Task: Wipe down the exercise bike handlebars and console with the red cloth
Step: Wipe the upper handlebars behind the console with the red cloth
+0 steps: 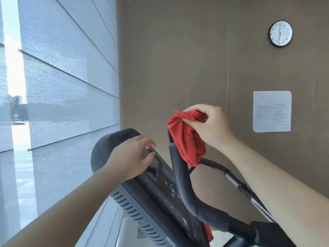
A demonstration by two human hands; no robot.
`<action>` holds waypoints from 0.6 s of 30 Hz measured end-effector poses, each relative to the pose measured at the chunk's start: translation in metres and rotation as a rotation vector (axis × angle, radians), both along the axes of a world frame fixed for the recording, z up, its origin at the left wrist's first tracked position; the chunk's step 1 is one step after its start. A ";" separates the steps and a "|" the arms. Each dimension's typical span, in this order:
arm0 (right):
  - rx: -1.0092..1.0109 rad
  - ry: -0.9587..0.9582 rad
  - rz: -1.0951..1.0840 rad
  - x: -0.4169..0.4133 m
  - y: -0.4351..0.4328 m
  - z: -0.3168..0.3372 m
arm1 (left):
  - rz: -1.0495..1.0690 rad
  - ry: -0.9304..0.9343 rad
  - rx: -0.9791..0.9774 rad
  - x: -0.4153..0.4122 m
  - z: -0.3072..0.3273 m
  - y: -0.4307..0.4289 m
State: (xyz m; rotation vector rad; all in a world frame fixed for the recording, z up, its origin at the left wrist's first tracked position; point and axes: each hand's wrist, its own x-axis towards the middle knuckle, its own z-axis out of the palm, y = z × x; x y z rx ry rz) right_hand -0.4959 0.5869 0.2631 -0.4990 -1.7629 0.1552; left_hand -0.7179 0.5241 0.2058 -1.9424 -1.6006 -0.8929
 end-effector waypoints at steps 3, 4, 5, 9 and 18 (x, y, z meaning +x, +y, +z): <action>0.020 0.001 -0.055 -0.015 -0.013 0.003 | 0.013 0.118 0.030 -0.019 0.006 0.011; 0.017 -0.037 -0.065 -0.019 -0.020 -0.003 | 0.016 0.165 0.042 -0.027 0.006 0.015; 0.020 -0.100 -0.080 -0.023 -0.026 -0.011 | 0.014 0.208 0.055 -0.033 0.005 0.018; 0.051 -0.341 -0.243 -0.026 -0.045 -0.043 | -0.092 0.177 0.191 -0.043 -0.002 0.022; -0.056 -0.302 -0.340 -0.025 -0.062 -0.067 | -0.111 0.241 0.212 -0.050 -0.008 0.031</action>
